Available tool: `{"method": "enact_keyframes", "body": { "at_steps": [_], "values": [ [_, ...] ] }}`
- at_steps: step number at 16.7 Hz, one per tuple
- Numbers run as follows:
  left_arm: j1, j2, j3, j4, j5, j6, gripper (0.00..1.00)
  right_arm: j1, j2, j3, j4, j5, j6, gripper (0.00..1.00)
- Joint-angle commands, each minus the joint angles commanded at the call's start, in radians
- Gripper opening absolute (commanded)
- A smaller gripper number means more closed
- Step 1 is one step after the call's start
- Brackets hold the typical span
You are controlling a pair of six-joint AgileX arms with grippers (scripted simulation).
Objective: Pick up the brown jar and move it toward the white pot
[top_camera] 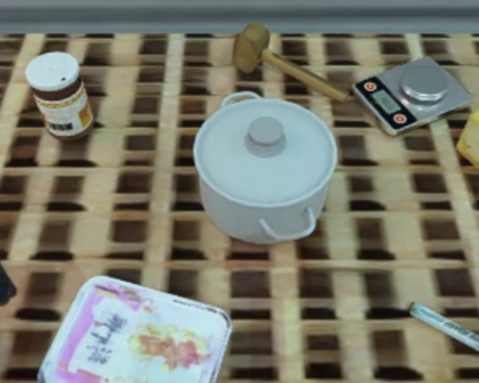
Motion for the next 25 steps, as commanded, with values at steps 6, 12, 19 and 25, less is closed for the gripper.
{"method": "enact_keyframes", "body": {
  "at_steps": [6, 12, 19, 25],
  "values": [
    [-0.015, 0.094, 0.087, -0.053, 0.026, 0.031, 1.00, 0.000, 0.000, 0.000, 0.000, 0.000, 0.000, 1.00],
    [-0.039, 0.473, 0.476, -0.264, 0.097, 0.165, 1.00, 0.000, 0.000, 0.000, 0.000, 0.000, 0.000, 1.00],
    [-0.034, 1.125, 1.166, -0.617, 0.167, 0.395, 1.00, 0.000, 0.000, 0.000, 0.000, 0.000, 0.000, 1.00],
    [-0.011, 1.738, 1.800, -0.946, 0.210, 0.608, 1.00, 0.000, 0.000, 0.000, 0.000, 0.000, 0.000, 1.00]
  ]
}}
